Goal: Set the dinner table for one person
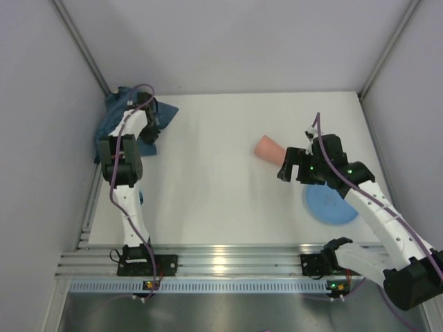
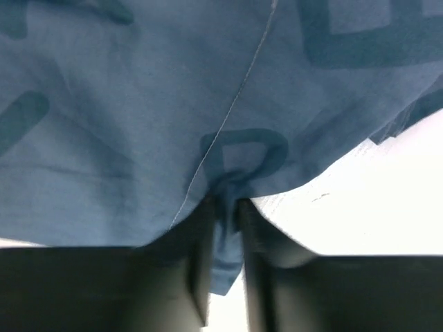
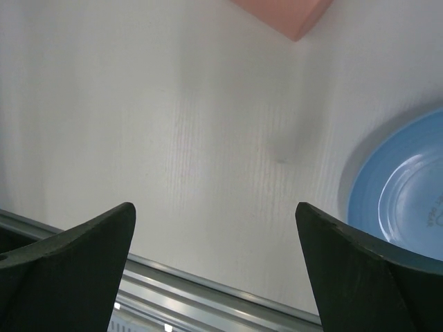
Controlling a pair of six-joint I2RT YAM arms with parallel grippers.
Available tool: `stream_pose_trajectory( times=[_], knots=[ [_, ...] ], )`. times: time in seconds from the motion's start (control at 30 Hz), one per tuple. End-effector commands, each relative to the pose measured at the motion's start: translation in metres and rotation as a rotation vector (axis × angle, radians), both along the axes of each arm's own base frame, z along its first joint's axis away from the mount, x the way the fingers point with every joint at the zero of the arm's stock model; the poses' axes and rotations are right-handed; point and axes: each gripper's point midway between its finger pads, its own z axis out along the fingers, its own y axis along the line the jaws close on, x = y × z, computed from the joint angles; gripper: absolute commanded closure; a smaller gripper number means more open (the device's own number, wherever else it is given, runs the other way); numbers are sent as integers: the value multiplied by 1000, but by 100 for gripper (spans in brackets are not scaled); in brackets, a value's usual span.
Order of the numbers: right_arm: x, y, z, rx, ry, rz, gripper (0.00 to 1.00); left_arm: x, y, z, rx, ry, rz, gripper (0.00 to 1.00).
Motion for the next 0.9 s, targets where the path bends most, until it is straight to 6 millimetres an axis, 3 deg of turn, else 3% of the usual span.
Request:
stream_pose_trajectory(
  times=[0.0,0.07,0.23,0.27,0.33,0.37,0.43,0.47,0.5,0.53,0.57,0.63,0.7,0.73,0.77,0.8,0.83,0.87],
  knots=[
    [12,-3,19,-13,-49,-3,0,-23,3,-34,-37,104,-19,79],
    [14,-2,20,-22,-55,9,0,-31,-2,-43,-63,124,-41,100],
    [26,1,34,-40,-92,40,0,-40,-42,-32,-155,110,-148,100],
    [30,3,31,-53,-81,55,0,-42,-67,-28,-148,110,-204,100],
    [40,7,37,-52,-90,65,0,-50,-94,-18,-154,105,-255,100],
    [46,10,29,-62,-63,76,0,-54,-123,-9,-159,91,-308,100],
    [56,18,36,-47,-61,98,0,-70,-157,-10,-220,103,-313,100],
    [63,22,29,-53,-33,105,0,-83,-196,-8,-289,116,-369,100],
    [66,23,29,-57,-26,103,0,-90,-215,-3,-318,112,-378,100],
    [73,24,37,-56,-41,97,0,-106,-252,0,-361,126,-406,100],
    [77,25,33,-63,-25,93,0,-116,-271,3,-392,145,-427,100],
    [82,22,40,-80,-42,77,0,-131,-308,14,-433,165,-418,100],
    [84,15,38,-110,-36,56,0,-155,-373,30,-531,182,-528,100],
    [84,13,38,-118,-37,52,0,-177,-404,35,-541,200,-607,100],
    [82,10,38,-123,-37,45,0,-188,-420,40,-557,221,-649,100],
    [82,7,36,-133,-32,34,0,-198,-435,37,-571,249,-683,86],
    [79,6,32,-134,-21,32,0,-204,-454,51,-588,228,-719,4],
    [77,5,32,-132,-18,28,0,-207,-460,55,-602,228,-725,1]
  ],
)
